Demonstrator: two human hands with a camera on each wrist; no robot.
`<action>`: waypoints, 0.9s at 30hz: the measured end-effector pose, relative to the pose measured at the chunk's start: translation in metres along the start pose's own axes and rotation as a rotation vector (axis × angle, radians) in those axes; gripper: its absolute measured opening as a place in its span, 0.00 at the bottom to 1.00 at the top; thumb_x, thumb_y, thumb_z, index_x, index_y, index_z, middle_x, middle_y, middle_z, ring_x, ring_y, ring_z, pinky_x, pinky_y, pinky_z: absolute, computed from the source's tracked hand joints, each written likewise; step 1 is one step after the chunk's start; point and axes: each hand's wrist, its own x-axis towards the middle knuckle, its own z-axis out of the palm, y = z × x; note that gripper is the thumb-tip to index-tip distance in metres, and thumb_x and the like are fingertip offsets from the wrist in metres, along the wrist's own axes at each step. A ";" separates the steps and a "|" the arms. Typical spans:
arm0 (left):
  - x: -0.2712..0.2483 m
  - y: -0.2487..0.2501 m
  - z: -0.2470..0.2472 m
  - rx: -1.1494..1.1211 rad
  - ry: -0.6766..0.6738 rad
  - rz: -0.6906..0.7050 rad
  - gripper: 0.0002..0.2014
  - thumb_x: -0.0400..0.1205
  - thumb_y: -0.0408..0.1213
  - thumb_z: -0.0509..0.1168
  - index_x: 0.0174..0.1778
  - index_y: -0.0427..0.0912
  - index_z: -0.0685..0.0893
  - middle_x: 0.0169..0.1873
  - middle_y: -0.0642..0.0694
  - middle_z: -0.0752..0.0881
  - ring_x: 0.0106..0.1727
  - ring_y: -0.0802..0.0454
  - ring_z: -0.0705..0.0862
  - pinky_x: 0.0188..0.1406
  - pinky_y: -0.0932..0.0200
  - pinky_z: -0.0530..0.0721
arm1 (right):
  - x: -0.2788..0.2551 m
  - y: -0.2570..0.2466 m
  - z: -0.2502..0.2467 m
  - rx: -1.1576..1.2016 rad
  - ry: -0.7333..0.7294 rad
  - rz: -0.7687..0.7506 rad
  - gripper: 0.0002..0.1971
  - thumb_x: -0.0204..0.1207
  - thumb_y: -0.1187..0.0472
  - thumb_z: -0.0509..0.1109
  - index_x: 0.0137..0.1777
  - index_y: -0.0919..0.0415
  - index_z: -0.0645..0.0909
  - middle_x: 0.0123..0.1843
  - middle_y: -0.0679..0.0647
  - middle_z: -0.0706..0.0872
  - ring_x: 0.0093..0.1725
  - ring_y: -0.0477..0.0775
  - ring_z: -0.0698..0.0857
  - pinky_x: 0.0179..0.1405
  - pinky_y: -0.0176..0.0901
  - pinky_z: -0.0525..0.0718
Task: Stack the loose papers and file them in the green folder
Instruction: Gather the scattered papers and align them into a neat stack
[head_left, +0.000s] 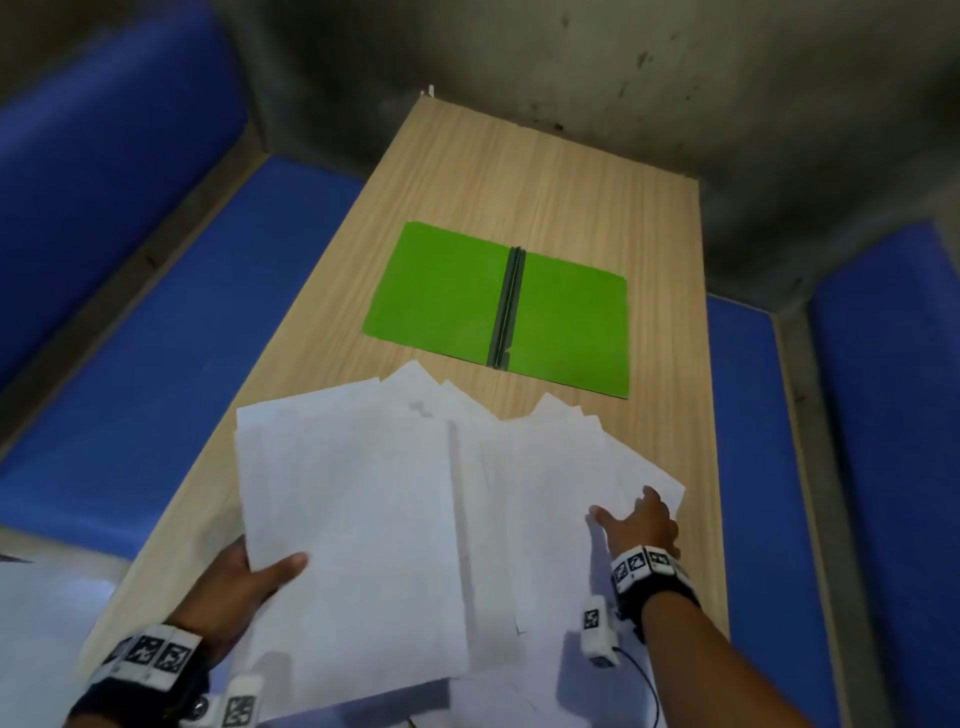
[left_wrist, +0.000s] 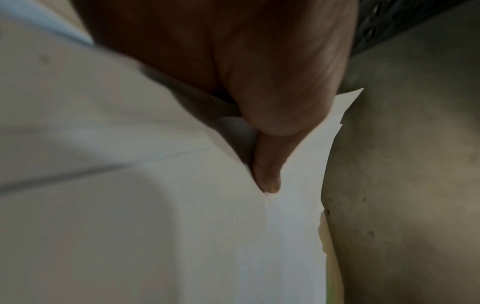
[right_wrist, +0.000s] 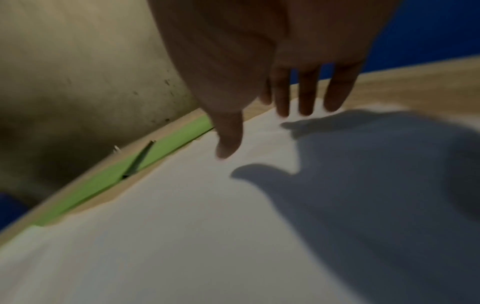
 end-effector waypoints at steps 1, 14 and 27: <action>-0.003 -0.002 -0.009 -0.016 0.042 -0.002 0.24 0.72 0.35 0.79 0.64 0.43 0.84 0.53 0.43 0.93 0.55 0.38 0.90 0.55 0.40 0.86 | 0.006 0.002 -0.002 -0.057 -0.059 -0.031 0.52 0.61 0.42 0.82 0.81 0.56 0.59 0.78 0.56 0.73 0.77 0.63 0.69 0.72 0.66 0.70; -0.027 -0.021 -0.056 -0.025 0.229 0.039 0.21 0.81 0.28 0.70 0.71 0.39 0.81 0.57 0.42 0.89 0.60 0.40 0.86 0.63 0.42 0.79 | 0.004 -0.004 0.001 0.027 -0.299 -0.216 0.21 0.73 0.60 0.76 0.64 0.66 0.80 0.64 0.60 0.84 0.62 0.62 0.83 0.61 0.46 0.80; -0.019 -0.033 -0.026 0.122 0.051 0.038 0.29 0.72 0.45 0.79 0.70 0.48 0.82 0.57 0.48 0.92 0.58 0.43 0.89 0.64 0.36 0.82 | -0.026 0.055 -0.113 0.605 -0.234 -0.291 0.16 0.71 0.69 0.76 0.59 0.60 0.85 0.55 0.57 0.90 0.53 0.55 0.89 0.58 0.53 0.85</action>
